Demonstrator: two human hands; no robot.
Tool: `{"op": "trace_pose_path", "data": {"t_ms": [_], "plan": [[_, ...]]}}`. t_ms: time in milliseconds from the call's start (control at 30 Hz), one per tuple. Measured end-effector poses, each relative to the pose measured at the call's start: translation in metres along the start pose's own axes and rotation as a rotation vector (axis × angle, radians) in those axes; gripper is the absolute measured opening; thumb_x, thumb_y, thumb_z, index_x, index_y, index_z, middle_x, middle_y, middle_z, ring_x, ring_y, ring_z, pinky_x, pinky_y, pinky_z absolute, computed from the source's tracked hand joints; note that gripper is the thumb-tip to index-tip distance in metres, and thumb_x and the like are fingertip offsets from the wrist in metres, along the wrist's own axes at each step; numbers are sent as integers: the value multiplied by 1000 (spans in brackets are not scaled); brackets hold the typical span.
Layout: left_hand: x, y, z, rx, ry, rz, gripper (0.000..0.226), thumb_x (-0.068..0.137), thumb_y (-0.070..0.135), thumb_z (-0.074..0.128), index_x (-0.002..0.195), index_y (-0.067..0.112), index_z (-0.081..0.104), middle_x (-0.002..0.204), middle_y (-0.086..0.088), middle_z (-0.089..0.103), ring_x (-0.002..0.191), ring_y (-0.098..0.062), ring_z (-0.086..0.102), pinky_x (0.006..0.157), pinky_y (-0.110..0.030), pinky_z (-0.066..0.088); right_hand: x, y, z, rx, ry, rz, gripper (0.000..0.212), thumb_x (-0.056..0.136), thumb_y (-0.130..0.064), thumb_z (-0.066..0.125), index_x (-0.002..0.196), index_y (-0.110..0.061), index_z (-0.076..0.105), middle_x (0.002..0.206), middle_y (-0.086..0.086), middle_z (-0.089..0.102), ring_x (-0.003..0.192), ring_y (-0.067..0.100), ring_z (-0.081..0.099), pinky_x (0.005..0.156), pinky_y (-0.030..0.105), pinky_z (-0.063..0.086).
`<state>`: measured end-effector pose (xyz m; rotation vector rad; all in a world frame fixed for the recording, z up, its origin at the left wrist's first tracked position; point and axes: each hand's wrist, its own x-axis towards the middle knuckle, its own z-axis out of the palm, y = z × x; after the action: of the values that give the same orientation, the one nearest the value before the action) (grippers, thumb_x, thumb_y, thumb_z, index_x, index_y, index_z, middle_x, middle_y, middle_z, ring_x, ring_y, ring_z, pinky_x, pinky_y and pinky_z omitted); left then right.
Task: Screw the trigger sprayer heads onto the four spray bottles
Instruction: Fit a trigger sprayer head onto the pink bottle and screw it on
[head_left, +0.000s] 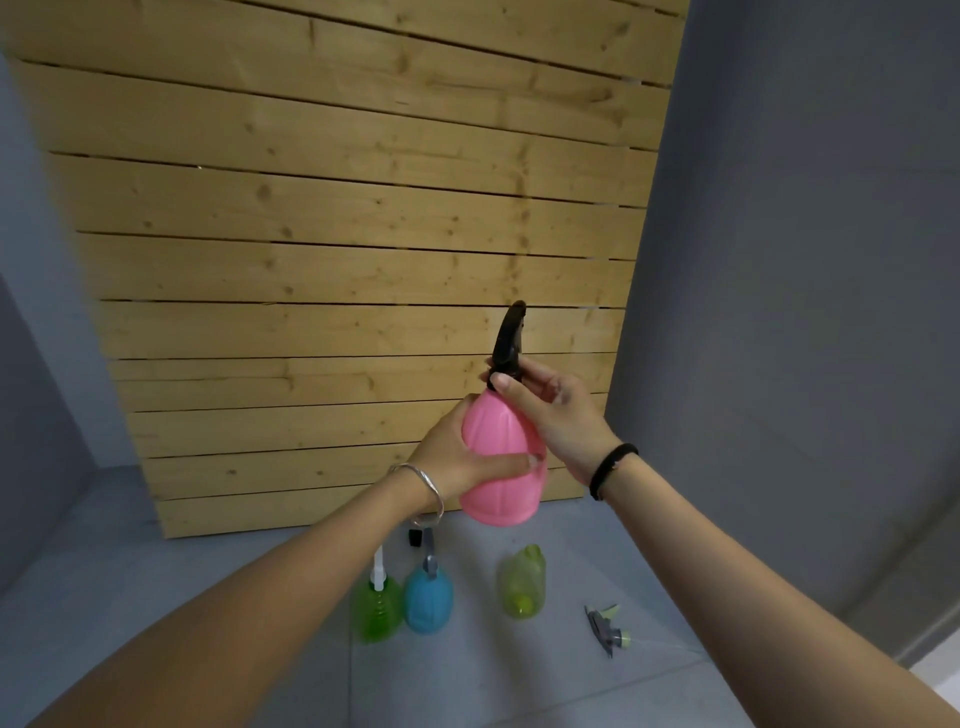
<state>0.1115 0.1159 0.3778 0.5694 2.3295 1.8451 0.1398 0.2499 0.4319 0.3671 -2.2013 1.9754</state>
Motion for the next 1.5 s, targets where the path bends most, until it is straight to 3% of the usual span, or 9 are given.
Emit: {"op": "trace_pose_path", "data": {"t_ms": [200,300,467,567,700,967,1133,1333,1500], "plan": [[17,-37,-9,65,55,-46,85,38,62,81,113,40,45,107,19,58,98,-4,57,74,-25,50,27,21,-1,44,-189,219,42,81,-35,65,116,-14,62,123,5,64,111,14,58,90,23,46],[28,-63,-4,163,70,-94,85,46,63,78,117,39,39,108,15,55,97,-11,56,76,-31,50,38,43,1,90,-106,356,54,74,-59,57,105,-16,67,121,3,66,117,16,55,104,33,37],[47,-103,3,225,10,-81,72,61,63,68,122,35,40,114,10,54,103,-14,55,67,-19,44,59,89,-4,34,-9,494,39,85,-50,55,95,-15,70,115,1,69,118,15,55,102,30,33],[60,-133,-3,329,-43,-55,74,66,70,57,128,32,43,125,9,54,114,-13,53,82,-18,43,65,119,-11,-2,-64,509,40,87,-47,55,105,-13,69,118,3,67,114,15,56,86,21,40],[72,-179,-16,446,-48,-172,80,78,69,39,144,24,29,149,0,37,135,-19,36,102,-31,29,67,165,-23,-96,-90,534,43,89,-48,51,113,-17,67,123,-1,63,118,12,51,100,26,32],[67,-260,-24,548,-148,-320,96,70,53,74,146,24,23,151,0,30,136,-18,30,107,-28,27,54,258,-26,-158,-154,610,56,92,-44,48,117,4,57,124,13,62,114,8,54,88,16,39],[68,-288,-27,894,-301,-143,117,54,63,78,147,23,18,151,2,28,136,-19,31,112,-30,25,45,300,-25,-114,-133,647,48,89,-44,52,113,-5,65,121,9,65,100,6,61,80,13,43],[67,-316,-21,815,-325,-179,127,50,62,81,148,25,10,154,3,24,140,-18,27,114,-32,23,40,344,-19,-118,-140,683,44,91,-39,51,112,-3,64,119,17,64,113,19,59,75,7,46],[68,-326,-15,802,-296,-164,120,52,58,82,147,23,16,152,2,29,137,-19,32,114,-33,28,32,373,-14,-129,-161,675,45,94,-30,51,110,11,59,114,34,58,77,25,57,62,0,42]]}}
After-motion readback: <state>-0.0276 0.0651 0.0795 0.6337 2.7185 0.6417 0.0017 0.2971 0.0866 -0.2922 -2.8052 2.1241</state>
